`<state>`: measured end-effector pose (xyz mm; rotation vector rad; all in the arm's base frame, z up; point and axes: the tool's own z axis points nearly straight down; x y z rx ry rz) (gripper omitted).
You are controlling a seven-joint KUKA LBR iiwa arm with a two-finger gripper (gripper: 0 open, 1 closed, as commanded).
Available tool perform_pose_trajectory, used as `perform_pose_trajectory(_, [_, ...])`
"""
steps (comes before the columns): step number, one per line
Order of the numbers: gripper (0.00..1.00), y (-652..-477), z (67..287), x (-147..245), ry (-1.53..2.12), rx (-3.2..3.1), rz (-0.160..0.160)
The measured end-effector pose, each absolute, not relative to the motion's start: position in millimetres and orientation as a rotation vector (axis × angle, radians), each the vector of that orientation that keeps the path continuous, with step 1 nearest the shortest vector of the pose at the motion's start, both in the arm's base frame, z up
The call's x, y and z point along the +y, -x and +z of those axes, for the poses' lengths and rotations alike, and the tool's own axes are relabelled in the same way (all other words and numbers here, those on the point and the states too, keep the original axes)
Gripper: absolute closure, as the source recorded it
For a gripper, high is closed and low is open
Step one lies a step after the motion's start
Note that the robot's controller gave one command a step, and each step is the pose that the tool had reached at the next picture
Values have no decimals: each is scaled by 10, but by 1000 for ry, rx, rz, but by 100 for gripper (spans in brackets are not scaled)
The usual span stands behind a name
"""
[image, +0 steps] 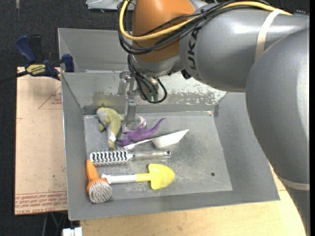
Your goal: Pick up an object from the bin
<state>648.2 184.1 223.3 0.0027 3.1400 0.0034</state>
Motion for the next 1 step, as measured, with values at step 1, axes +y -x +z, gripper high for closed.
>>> perform_pose_trajectory(1, [0,-6482,2233,1841,-3,3140,3])
